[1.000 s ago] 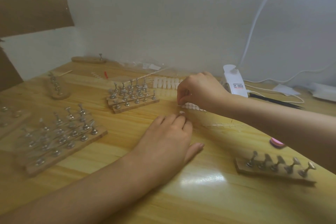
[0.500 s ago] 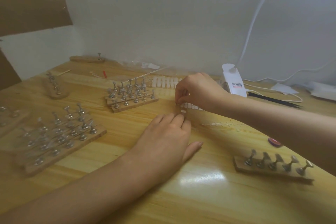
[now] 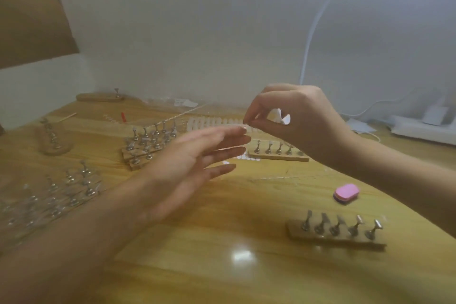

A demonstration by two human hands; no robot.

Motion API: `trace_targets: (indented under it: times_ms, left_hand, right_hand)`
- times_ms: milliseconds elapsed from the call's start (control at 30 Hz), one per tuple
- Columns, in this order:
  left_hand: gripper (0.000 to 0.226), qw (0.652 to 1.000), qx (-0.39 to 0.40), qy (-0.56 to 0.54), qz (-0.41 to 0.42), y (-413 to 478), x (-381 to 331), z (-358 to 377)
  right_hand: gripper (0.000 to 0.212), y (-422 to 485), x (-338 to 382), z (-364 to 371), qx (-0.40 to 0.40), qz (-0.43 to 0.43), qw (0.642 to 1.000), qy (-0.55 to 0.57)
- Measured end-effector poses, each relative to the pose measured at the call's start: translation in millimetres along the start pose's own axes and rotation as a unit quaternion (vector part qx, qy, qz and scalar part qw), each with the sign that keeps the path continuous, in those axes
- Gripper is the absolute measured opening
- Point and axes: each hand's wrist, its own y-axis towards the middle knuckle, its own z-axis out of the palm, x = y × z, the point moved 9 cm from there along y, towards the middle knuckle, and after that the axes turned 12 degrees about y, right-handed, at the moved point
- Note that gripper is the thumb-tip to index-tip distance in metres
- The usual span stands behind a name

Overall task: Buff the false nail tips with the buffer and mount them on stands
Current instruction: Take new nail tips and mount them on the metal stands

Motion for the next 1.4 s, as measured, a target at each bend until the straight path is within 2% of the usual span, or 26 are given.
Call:
trace_targets:
  times_ms: [100,200,333,467,667,833,867,933,967,1000,1033,1067,1100,1233,1400]
  left_hand:
    - [0.042,0.990,0.064,-0.129,-0.008,-1.5,-11.1,29.0]
    - [0.044,0.979,0.099,-0.180,-0.018,1.8,-19.4,56.1]
    - [0.044,0.984,0.097,-0.149,-0.001,9.5,-28.4,85.4]
    - [0.041,0.992,0.083,-0.097,0.012,19.1,-33.2,114.7]
    - [0.042,0.994,0.087,-0.058,0.018,28.6,-37.6,148.9]
    - [0.046,0.990,0.117,-0.078,-0.016,30.6,-31.4,165.1]
    - [0.043,0.992,0.115,-0.048,-0.010,30.4,-32.4,165.5]
    - [0.039,0.983,0.100,0.144,0.058,28.9,-37.5,161.9]
    - [0.045,0.952,0.090,0.273,0.102,26.2,-40.2,162.0]
    - [0.054,0.906,0.077,0.392,0.141,22.8,-41.2,164.4]
    - [0.059,0.858,0.070,0.480,0.171,19.2,-40.5,169.1]
    - [0.061,0.829,0.066,0.523,0.186,16.5,-38.4,173.8]
    - [0.061,0.819,0.062,0.537,0.193,14.8,-36.4,177.8]
    - [0.063,0.813,0.034,0.541,0.213,13.2,-36.6,183.3]
    - [0.068,0.787,0.002,0.567,0.244,4.3,-46.6,189.7]
  right_hand:
    - [0.003,-19.1,7.6,-23.7,-0.012,-0.008,1.000,-0.009]
    - [0.014,-38.3,6.7,-42.6,-0.015,0.000,1.000,-0.008]
    - [0.013,-62.9,-10.8,-71.8,-0.051,0.053,0.996,0.053]
    - [0.006,-87.3,-36.5,-93.0,-0.080,0.140,0.972,0.169]
    - [0.005,-115.6,-57.1,-108.4,-0.084,0.209,0.952,0.208]
    - [0.007,-132.6,-62.8,-112.7,-0.089,0.222,0.954,0.181]
    - [0.006,-136.0,-63.6,-114.2,-0.094,0.225,0.953,0.182]
    - [0.010,-144.5,-66.4,-119.1,-0.107,0.239,0.944,0.200]
    - [0.014,-149.4,-67.5,-120.8,-0.109,0.247,0.939,0.212]
    - [0.016,-155.0,-68.4,-120.7,-0.108,0.257,0.933,0.226]
    - [0.017,-161.6,-69.7,-119.0,-0.107,0.272,0.924,0.247]
    - [0.019,-169.1,-71.6,-115.2,-0.105,0.290,0.911,0.274]
    - [0.019,-176.9,-73.8,-109.4,-0.103,0.311,0.894,0.306]
    - [0.024,-205.9,-78.6,-82.6,-0.093,0.394,0.818,0.410]
    - [0.017,-223.3,-76.5,-62.4,-0.119,0.449,0.736,0.493]
